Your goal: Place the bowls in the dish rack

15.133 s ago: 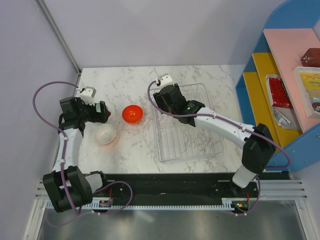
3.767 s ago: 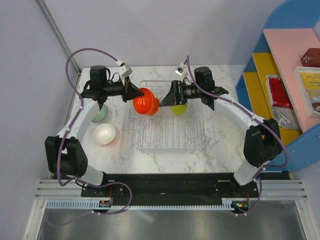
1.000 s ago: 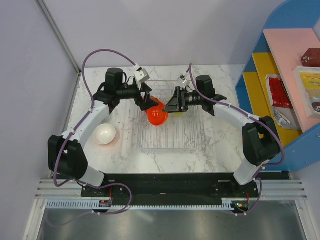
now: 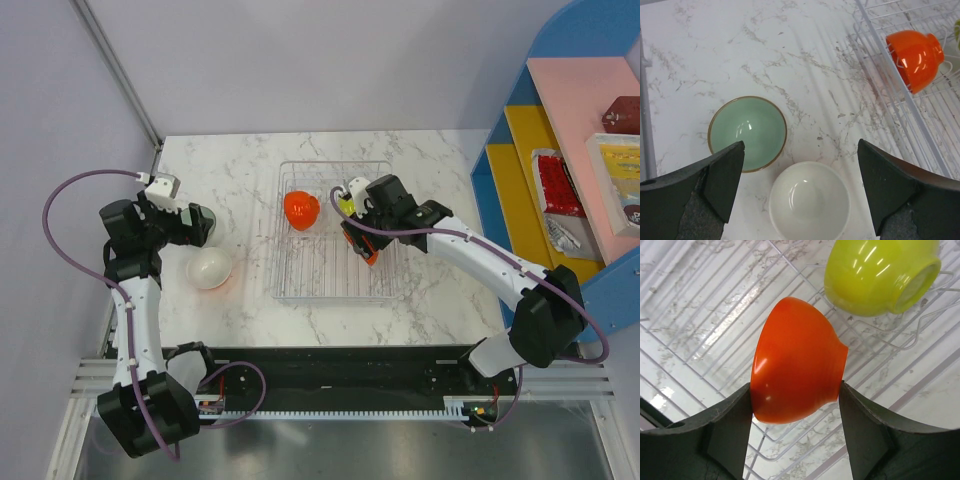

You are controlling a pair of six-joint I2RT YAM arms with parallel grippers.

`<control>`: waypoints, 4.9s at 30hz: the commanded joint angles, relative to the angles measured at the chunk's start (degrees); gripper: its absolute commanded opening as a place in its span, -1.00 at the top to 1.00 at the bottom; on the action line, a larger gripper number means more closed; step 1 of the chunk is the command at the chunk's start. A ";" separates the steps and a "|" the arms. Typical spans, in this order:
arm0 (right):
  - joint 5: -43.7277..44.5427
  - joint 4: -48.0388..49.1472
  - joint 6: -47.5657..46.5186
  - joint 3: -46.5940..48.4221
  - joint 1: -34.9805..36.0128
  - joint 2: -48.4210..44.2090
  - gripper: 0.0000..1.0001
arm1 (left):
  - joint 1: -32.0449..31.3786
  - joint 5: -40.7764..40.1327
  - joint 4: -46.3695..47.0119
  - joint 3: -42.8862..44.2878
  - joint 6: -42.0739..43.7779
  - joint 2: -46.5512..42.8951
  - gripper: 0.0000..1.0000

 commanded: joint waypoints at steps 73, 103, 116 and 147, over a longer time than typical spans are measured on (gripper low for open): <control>-2.24 -3.47 -2.59 14.84 -15.62 -12.24 -0.96 | -56.12 -10.39 -10.24 43.27 -1.20 55.98 -0.91; -4.17 -3.47 -1.88 13.78 -17.82 -16.19 -0.96 | -61.65 -9.95 -8.04 47.66 -6.04 63.96 -0.61; -5.49 -3.11 -1.53 12.99 -18.17 -16.37 -0.96 | -61.65 -8.54 -5.75 48.01 -7.44 64.75 -0.61; -14.97 -0.65 9.17 12.03 -19.40 -13.21 -0.96 | -56.84 -6.71 -6.10 41.51 -5.16 50.19 0.96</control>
